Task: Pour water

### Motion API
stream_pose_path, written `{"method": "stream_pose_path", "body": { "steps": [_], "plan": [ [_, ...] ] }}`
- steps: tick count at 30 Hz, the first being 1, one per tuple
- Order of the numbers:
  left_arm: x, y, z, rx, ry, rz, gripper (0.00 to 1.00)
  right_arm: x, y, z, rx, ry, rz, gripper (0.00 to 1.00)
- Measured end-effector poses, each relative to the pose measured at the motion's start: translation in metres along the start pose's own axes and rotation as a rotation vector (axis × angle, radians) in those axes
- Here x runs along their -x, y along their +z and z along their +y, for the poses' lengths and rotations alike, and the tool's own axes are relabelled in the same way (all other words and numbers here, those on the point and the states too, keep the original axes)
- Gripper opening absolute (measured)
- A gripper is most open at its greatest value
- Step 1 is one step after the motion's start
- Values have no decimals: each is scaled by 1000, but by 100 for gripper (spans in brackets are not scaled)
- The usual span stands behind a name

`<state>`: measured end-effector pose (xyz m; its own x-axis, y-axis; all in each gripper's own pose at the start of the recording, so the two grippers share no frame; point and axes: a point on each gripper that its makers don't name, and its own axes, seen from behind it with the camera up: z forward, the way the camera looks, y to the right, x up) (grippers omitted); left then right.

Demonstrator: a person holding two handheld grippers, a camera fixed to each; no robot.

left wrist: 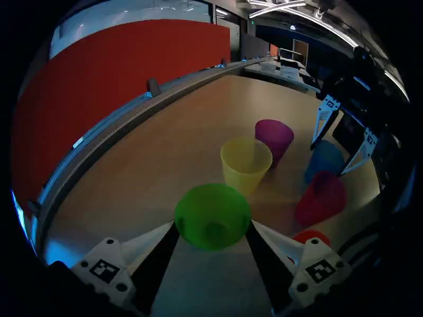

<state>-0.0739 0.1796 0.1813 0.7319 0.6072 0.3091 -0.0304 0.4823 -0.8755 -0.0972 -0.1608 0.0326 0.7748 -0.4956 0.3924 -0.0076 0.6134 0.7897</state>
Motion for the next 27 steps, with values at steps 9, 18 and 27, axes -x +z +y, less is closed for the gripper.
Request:
{"method": "stream_pose_path", "body": {
  "steps": [9,18,27],
  "plan": [
    [-4,-12,2,-14,9,9,86,2,3,-1,7,-21,-8,92],
    [-9,-25,5,-30,5,27,86,1,-1,1,21,-23,10,90],
    [-19,-47,8,-63,-17,80,86,-20,-18,2,48,-5,85,90]
  ]
}}
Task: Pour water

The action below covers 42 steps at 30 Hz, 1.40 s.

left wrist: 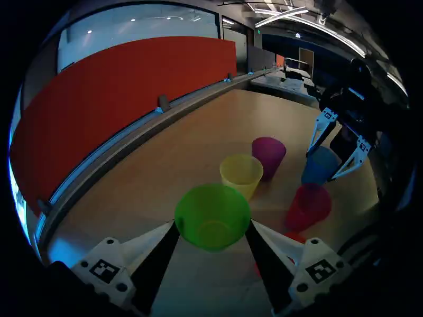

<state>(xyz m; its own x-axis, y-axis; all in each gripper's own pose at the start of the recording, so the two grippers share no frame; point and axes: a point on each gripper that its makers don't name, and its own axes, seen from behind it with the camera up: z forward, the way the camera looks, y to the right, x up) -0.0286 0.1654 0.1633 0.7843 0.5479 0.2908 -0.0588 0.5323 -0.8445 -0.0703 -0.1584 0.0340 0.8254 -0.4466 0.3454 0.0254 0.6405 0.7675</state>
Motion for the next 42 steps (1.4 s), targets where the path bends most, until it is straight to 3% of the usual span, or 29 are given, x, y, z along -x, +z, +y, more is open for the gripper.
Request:
{"method": "stream_pose_path", "body": {
  "steps": [14,24,42],
  "plan": [
    [-43,-55,23,-57,-45,175,86,-64,-46,4,66,8,164,90],
    [-60,-92,43,-93,-51,276,86,-103,-75,-2,91,6,264,90],
    [-71,-131,73,-138,-88,435,86,-145,-96,-17,92,11,412,90]
  ]
}}
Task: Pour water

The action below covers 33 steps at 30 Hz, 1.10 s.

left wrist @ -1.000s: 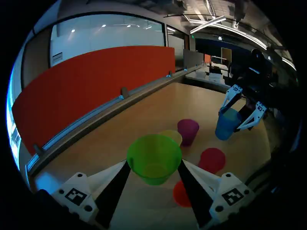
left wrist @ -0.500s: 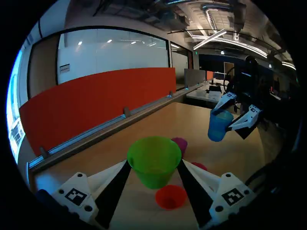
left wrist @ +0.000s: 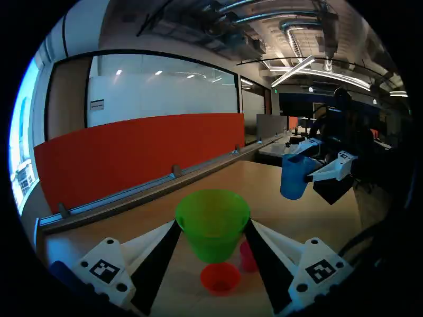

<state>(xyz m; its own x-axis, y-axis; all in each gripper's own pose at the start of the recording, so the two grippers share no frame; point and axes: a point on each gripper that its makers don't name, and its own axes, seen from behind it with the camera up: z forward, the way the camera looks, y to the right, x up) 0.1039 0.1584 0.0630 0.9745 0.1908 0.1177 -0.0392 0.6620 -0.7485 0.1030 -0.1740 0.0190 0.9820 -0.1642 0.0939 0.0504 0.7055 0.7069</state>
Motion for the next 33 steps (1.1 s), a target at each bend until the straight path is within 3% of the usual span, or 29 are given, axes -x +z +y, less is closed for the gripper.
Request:
{"method": "stream_pose_path", "body": {
  "steps": [15,33],
  "plan": [
    [-3,-14,15,-51,-32,92,86,-22,5,-10,-15,16,95,90],
    [-8,-20,34,-44,-50,147,86,-31,12,-8,-14,5,141,91]
  ]
}}
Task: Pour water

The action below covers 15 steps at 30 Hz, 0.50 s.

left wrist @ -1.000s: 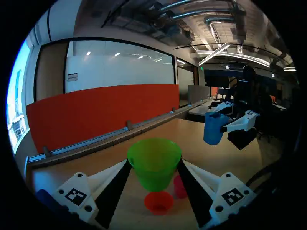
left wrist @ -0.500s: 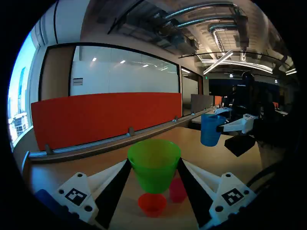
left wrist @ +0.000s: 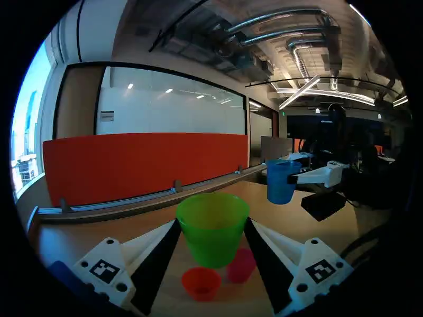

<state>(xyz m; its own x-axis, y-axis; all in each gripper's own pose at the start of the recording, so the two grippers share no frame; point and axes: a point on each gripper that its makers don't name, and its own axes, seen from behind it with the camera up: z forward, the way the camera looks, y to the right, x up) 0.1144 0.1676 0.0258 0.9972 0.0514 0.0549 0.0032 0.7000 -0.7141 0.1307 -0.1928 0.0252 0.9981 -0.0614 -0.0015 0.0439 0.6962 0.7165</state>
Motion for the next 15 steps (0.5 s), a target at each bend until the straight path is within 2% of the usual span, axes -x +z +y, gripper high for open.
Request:
{"method": "stream_pose_path", "body": {
  "steps": [15],
  "plan": [
    [-3,6,17,41,-2,17,86,-3,1,3,6,-3,4,91]
  ]
}}
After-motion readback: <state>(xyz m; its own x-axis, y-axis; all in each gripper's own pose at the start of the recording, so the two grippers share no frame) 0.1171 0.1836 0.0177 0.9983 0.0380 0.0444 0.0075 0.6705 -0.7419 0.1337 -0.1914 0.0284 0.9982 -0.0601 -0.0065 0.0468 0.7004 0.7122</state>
